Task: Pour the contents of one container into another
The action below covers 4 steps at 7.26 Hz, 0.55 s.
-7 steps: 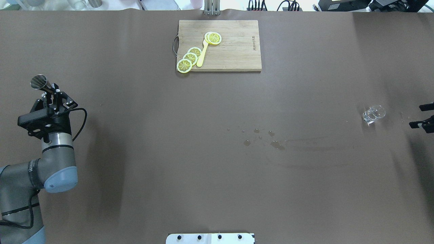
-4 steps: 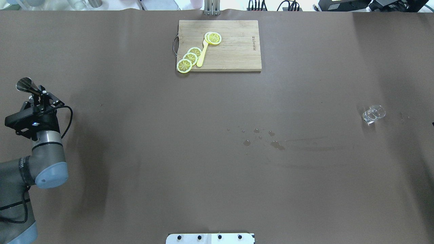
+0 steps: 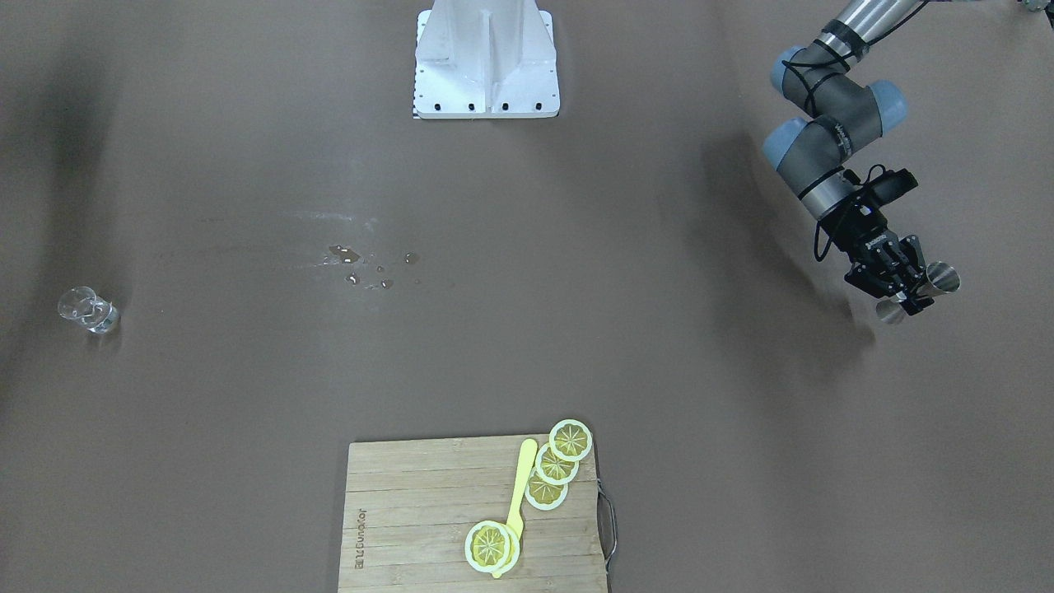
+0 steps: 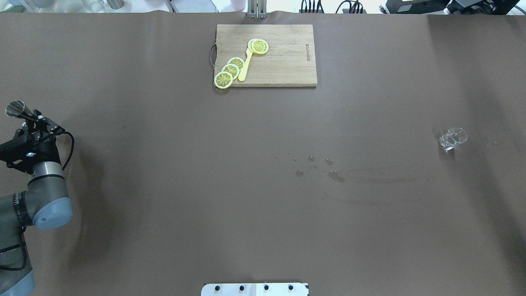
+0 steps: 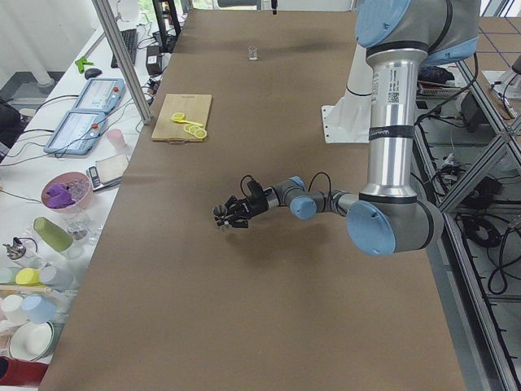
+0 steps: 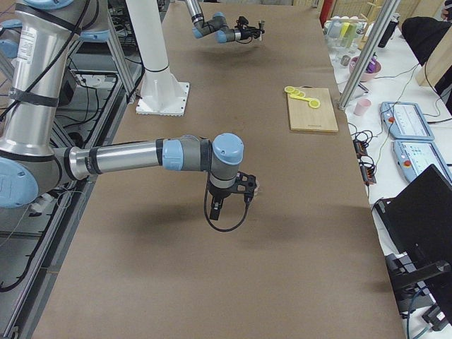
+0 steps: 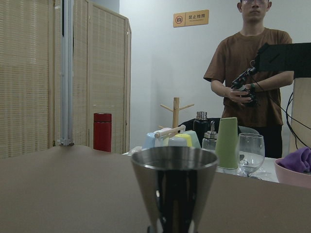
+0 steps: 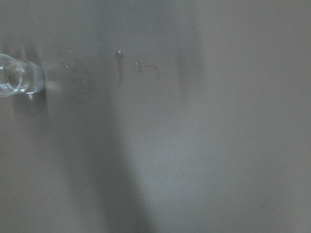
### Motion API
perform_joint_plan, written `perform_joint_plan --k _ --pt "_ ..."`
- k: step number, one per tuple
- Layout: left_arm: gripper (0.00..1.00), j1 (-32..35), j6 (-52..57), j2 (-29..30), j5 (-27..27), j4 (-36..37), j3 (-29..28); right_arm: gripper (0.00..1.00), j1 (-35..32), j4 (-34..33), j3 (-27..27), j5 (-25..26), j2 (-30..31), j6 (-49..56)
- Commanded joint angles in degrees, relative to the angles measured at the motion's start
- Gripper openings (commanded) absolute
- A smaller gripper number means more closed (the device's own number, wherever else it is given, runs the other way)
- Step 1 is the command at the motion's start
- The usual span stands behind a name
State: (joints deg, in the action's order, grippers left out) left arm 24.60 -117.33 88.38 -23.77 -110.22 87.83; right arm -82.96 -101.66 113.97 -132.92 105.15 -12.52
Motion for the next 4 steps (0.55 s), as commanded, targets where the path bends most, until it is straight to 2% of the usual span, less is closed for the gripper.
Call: perform_joint_plan --k 1,2,4 --pt "0.12 0.0 -1.8 0.0 -0.6 0.0 -0.6 1.0 -5.2 -5.2 0.3 0.8 0.1 0.0" --pt "0.14 0.0 -1.9 0.0 -0.5 0.0 -0.8 1.0 -8.7 -5.4 0.2 0.7 0.1 0.0" --pt "0.18 -0.1 -2.0 0.2 -0.5 0.0 -0.7 1.0 -9.9 -5.0 -0.4 1.0 0.2 0.6"
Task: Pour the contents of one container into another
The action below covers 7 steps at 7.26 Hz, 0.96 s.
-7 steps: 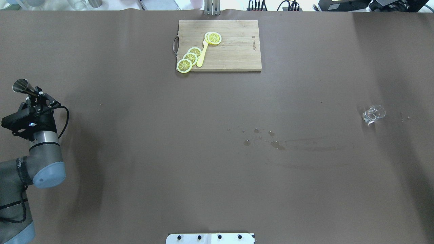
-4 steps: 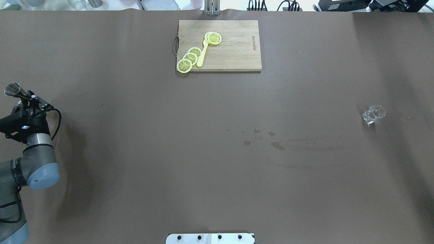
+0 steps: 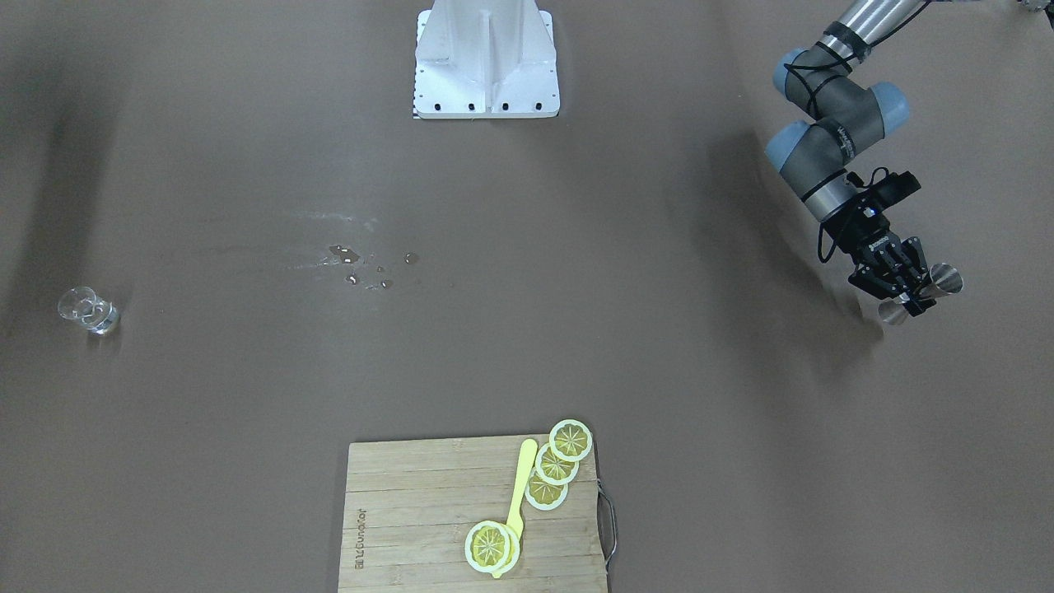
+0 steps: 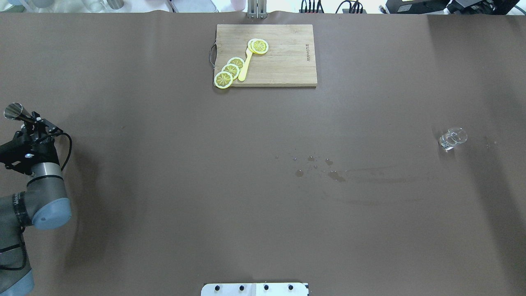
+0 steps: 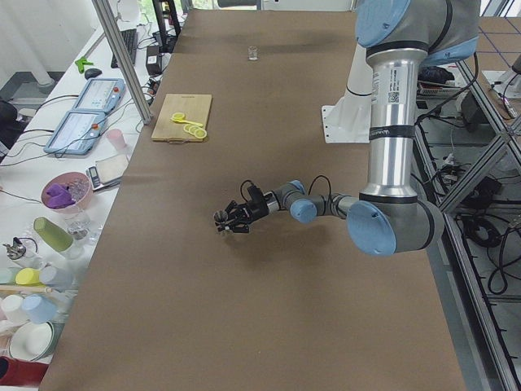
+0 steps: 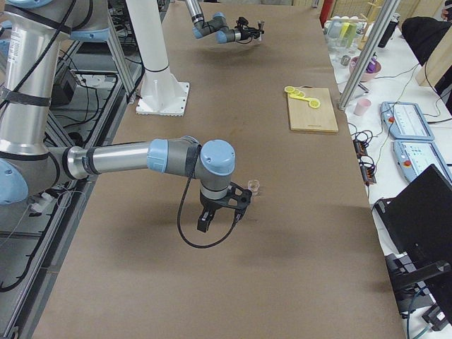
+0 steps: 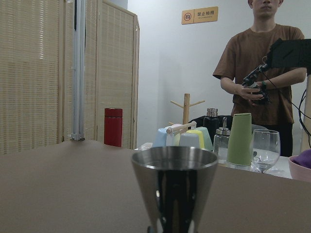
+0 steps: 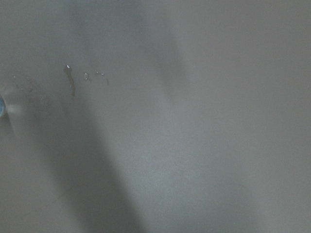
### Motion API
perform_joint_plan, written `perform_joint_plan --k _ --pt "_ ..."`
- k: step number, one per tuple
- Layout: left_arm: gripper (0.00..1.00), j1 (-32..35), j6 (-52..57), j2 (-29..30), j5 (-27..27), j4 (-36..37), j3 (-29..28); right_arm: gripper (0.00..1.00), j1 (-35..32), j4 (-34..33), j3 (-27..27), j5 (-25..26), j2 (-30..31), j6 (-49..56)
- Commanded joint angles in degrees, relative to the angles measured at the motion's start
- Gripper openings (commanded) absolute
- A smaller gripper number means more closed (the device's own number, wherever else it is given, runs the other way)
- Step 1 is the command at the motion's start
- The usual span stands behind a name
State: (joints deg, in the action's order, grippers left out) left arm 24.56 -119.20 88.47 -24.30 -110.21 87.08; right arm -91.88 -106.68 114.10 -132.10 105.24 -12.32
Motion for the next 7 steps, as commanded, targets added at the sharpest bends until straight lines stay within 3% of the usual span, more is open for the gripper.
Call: perform_joint_plan --k 1,3,4,6,7 --pt "0.21 0.0 -0.1 0.1 0.0 0.0 0.0 1.0 -0.8 0.4 -1.2 0.6 0.1 0.6" --pt "0.35 0.0 -0.1 0.2 0.1 0.0 0.0 1.0 -0.8 4.3 -0.9 -0.3 -0.6 0.5" --pt "0.48 0.0 0.0 0.2 0.2 0.0 0.1 1.0 -0.8 8.2 -0.7 -0.5 0.1 0.5" --pt "0.5 0.0 0.0 0.4 0.2 0.1 0.3 1.0 -0.5 11.0 -1.9 -0.1 0.0 0.6" --pt "0.6 0.0 0.1 0.4 0.3 0.1 0.3 1.0 0.3 10.8 -2.4 0.3 0.0 0.7"
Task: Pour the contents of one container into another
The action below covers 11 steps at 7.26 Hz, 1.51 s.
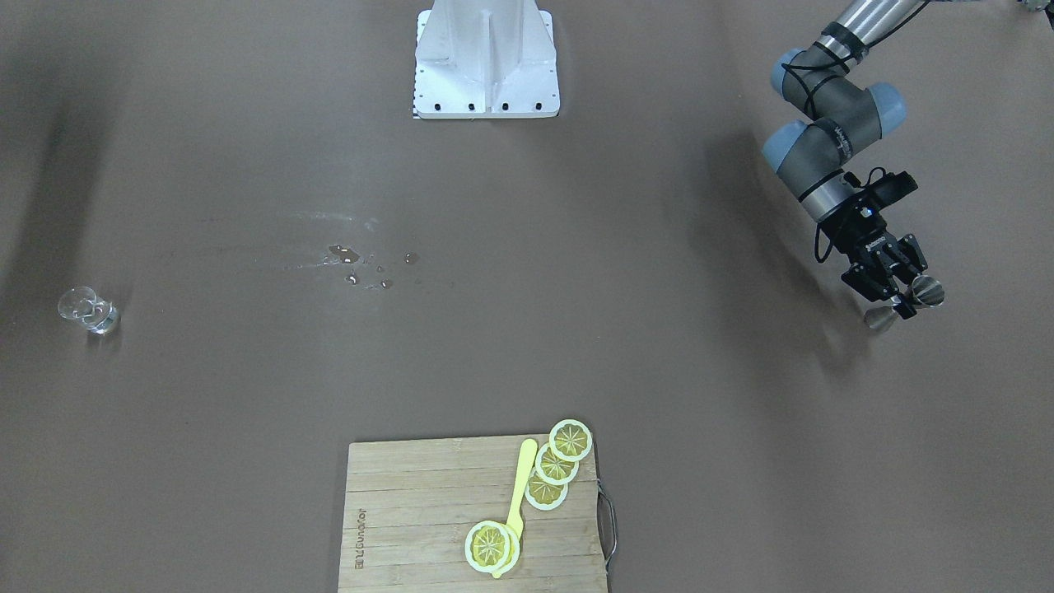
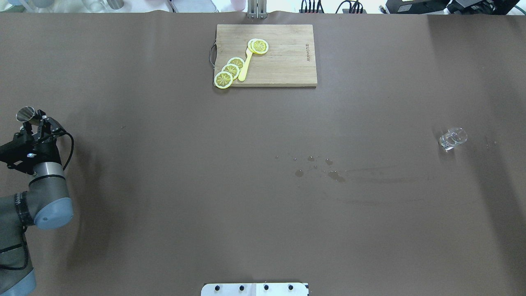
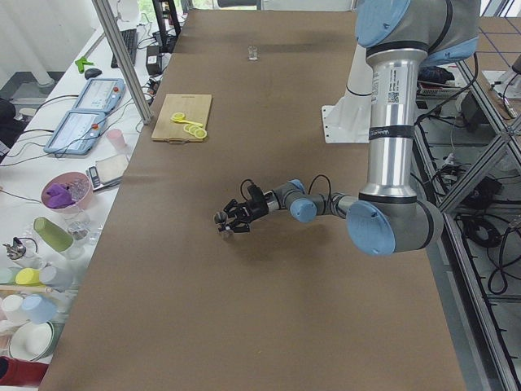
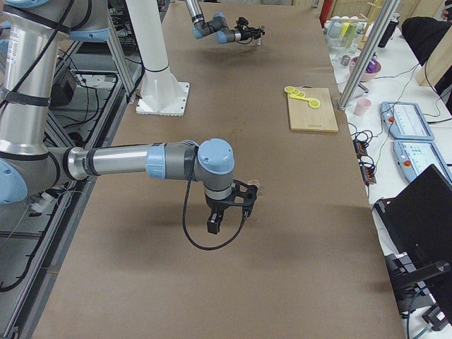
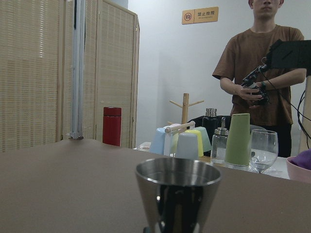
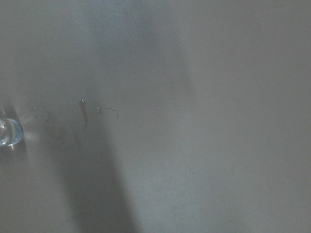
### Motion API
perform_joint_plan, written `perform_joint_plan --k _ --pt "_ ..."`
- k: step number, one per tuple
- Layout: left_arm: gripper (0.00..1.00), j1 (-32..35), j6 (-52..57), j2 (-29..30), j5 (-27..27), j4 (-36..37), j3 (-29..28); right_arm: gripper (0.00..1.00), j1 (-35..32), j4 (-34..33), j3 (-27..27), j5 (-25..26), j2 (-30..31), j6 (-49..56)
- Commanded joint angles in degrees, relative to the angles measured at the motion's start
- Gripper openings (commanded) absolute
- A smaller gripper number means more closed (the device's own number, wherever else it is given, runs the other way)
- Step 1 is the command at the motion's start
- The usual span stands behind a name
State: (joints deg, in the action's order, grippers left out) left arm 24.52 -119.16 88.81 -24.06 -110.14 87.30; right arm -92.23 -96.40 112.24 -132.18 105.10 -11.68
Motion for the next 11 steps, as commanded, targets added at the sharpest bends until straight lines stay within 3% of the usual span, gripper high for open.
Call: perform_joint_plan --k 1,3,6,7,9,11 --pt "0.69 0.0 0.1 0.0 0.1 0.0 0.2 1.0 0.8 0.6 -2.0 0.5 0.1 0.3" --pt "0.97 0.0 0.3 0.0 0.2 0.0 0.5 1.0 0.8 0.8 -3.8 0.2 -0.5 -0.2" --pt "0.97 0.1 0.8 -0.4 0.3 0.0 0.9 1.0 1.6 4.6 -4.6 3.3 -1.4 0.0" --pt "0.97 0.3 2.1 -0.8 0.2 0.0 1.9 1.0 1.5 5.0 -7.3 3.1 -1.6 0.0" --pt "0.97 0.3 5.2 -6.6 0.1 0.0 8.7 1.0 1.6 5.9 -7.2 3.1 -1.7 0.2" --pt "0.97 0.4 7.4 -8.4 0.1 0.0 12.2 1.0 1.6 9.1 -7.5 3.1 -1.6 0.1"
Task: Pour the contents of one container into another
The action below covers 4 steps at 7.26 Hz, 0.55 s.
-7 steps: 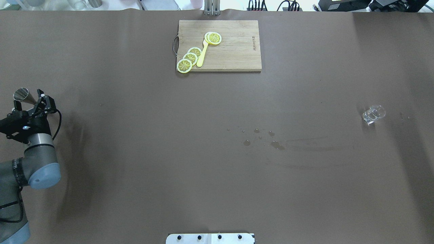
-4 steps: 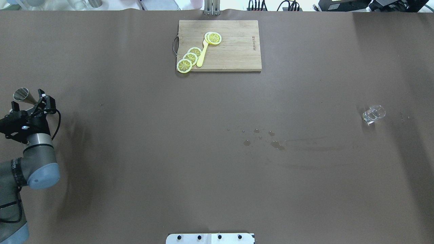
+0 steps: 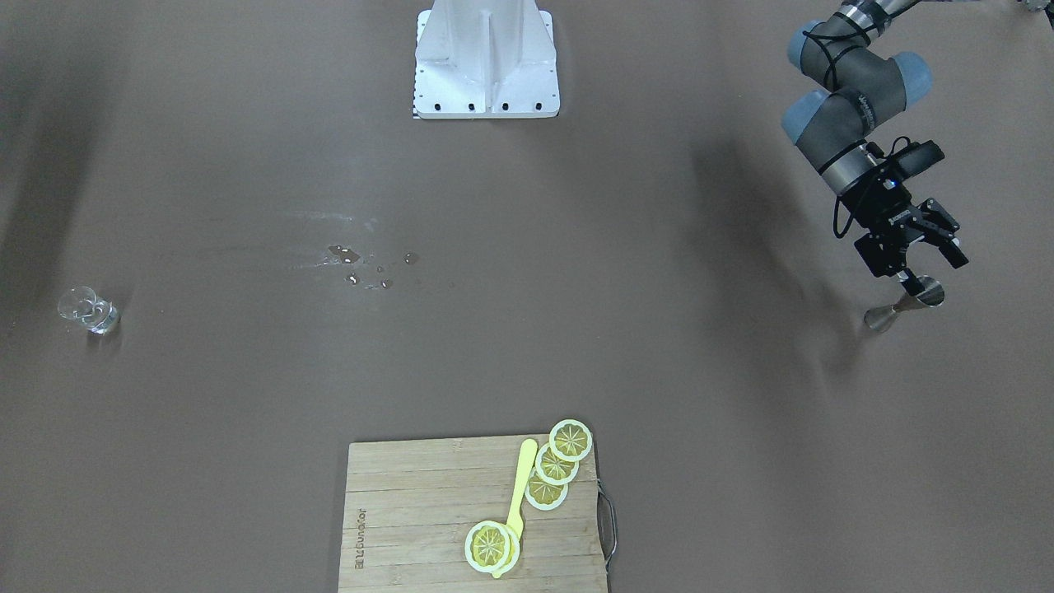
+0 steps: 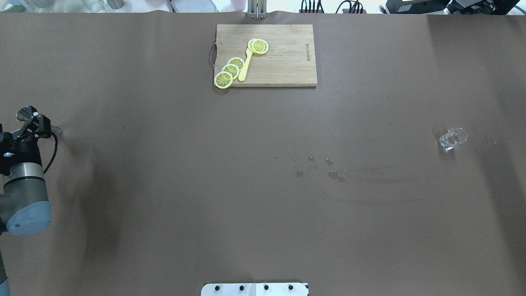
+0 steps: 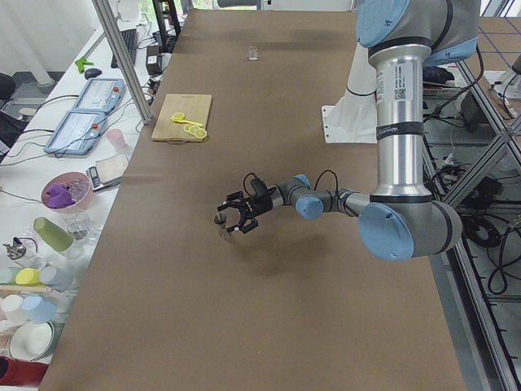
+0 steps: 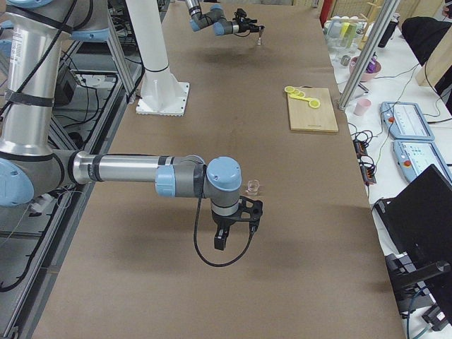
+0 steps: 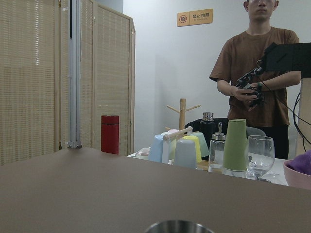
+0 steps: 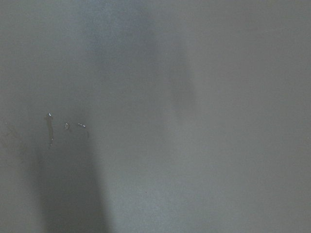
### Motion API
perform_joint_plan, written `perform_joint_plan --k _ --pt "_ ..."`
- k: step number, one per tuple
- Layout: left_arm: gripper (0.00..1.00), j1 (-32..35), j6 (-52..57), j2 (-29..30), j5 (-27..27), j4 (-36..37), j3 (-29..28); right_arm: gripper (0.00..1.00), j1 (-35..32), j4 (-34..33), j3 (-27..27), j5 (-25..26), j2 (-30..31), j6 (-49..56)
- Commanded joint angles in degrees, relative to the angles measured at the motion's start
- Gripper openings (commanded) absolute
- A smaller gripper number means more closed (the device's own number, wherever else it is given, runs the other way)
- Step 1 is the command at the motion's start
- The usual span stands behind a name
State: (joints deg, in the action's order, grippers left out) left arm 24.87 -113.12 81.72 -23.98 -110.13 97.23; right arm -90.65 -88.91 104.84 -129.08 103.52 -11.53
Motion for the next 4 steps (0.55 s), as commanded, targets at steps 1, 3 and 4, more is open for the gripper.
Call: perform_joint_plan --k 1,3,4 --pt "0.97 0.4 2.5 -1.2 -0.1 0.1 3.2 1.0 0.0 1.5 -0.1 0.0 0.5 -0.2" --pt "0.97 0.4 5.7 -2.3 -0.3 0.1 7.4 1.0 -0.1 1.6 -0.1 -0.2 0.5 0.0" --pt "0.97 0.2 8.1 -2.1 -0.3 2.0 9.0 1.0 -0.1 1.5 -0.1 -0.1 0.5 0.0"
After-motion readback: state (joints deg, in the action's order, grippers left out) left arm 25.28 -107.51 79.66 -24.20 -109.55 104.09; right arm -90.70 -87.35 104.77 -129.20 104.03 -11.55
